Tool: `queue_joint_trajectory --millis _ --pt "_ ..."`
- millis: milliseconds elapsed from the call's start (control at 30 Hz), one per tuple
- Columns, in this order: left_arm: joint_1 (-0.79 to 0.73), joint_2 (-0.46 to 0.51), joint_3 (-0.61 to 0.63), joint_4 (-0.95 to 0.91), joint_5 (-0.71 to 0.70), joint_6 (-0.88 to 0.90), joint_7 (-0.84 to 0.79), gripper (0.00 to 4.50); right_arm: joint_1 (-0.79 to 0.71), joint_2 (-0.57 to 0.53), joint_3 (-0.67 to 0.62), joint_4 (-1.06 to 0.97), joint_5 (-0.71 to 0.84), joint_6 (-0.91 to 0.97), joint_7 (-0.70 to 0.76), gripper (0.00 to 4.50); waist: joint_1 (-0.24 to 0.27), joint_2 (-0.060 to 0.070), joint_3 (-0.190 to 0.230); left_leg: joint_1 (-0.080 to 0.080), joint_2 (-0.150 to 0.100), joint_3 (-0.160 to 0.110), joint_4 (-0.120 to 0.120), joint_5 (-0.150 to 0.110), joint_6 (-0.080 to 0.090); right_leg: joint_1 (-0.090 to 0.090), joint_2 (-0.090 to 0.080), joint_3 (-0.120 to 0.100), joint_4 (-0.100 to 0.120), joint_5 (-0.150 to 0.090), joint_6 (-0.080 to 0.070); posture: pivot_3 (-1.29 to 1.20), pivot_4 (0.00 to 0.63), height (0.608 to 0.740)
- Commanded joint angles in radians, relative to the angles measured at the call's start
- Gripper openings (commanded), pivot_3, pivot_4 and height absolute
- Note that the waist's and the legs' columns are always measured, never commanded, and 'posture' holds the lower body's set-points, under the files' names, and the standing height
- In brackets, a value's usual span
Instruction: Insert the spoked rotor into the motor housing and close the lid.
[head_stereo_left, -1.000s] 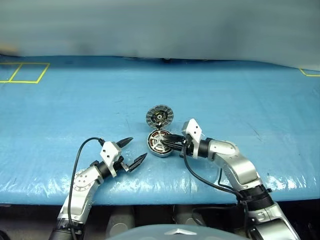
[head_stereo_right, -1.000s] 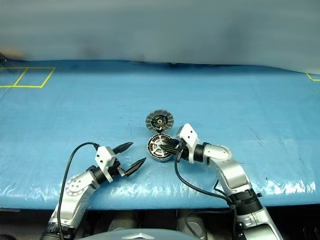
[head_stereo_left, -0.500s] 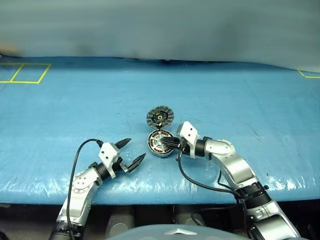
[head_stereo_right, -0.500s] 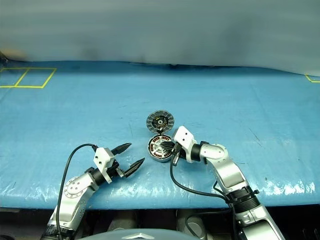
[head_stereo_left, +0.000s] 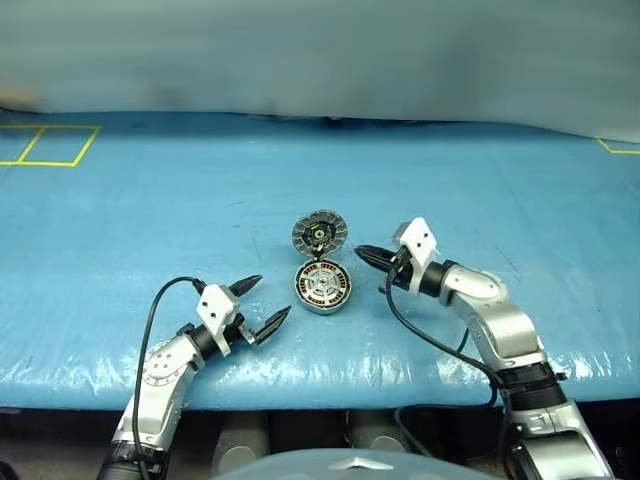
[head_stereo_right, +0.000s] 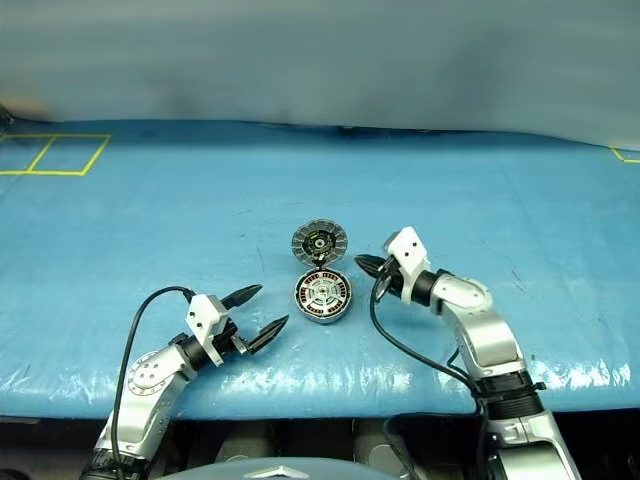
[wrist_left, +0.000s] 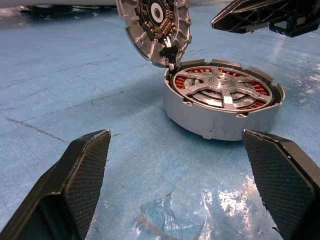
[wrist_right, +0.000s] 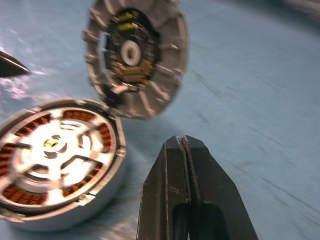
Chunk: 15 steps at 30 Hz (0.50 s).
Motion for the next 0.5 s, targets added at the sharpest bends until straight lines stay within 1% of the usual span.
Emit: queue_joint_trajectory --millis 33,133,233,367,500 --pt "-0.007 0.002 0.008 -0.02 0.0 -0.025 0.001 4.5 -0.077 0.005 0.006 0.072 -0.087 -0.013 -0.083 0.02 -0.003 0.0 0.0 0.0 0.0 0.0 0.0 0.0 0.0 0.0 0.0 0.0 0.0 0.0 0.0 0.0 0.15 0.74" --pt "-0.012 -0.002 0.007 -0.015 0.001 -0.027 0.005 4.5 -0.143 0.043 0.026 0.159 -0.109 -0.03 -0.094 0.02 -0.004 0.0 0.0 0.0 0.0 0.0 -0.001 0.0 0.0 0.0 0.001 0.0 0.0 0.0 0.0 0.0 0.15 0.74" --pt "-0.013 -0.005 0.007 -0.014 0.003 -0.032 0.01 4.5 -0.246 0.102 0.047 0.283 -0.108 -0.079 -0.063 0.02 -0.009 0.0 0.0 0.0 0.0 0.0 -0.002 0.0 0.0 -0.001 0.0 0.0 0.0 0.003 0.004 0.0 0.15 0.74" --pt "-0.006 -0.004 0.011 -0.018 0.004 -0.037 0.016 4.5 -0.392 0.176 0.034 0.443 -0.062 -0.133 0.02 0.02 -0.01 0.001 0.001 0.0 0.0 0.0 -0.003 0.0 0.0 -0.001 0.0 0.0 0.0 0.004 0.002 0.0 0.15 0.74" --pt "0.012 -0.003 0.017 -0.027 0.006 -0.042 0.026 4.5 -0.496 0.217 0.016 0.524 -0.005 -0.144 0.13 0.02 -0.007 0.001 0.001 0.0 0.0 -0.001 -0.004 0.0 0.0 -0.001 0.0 0.0 -0.001 0.006 0.0 0.0 0.15 0.74"
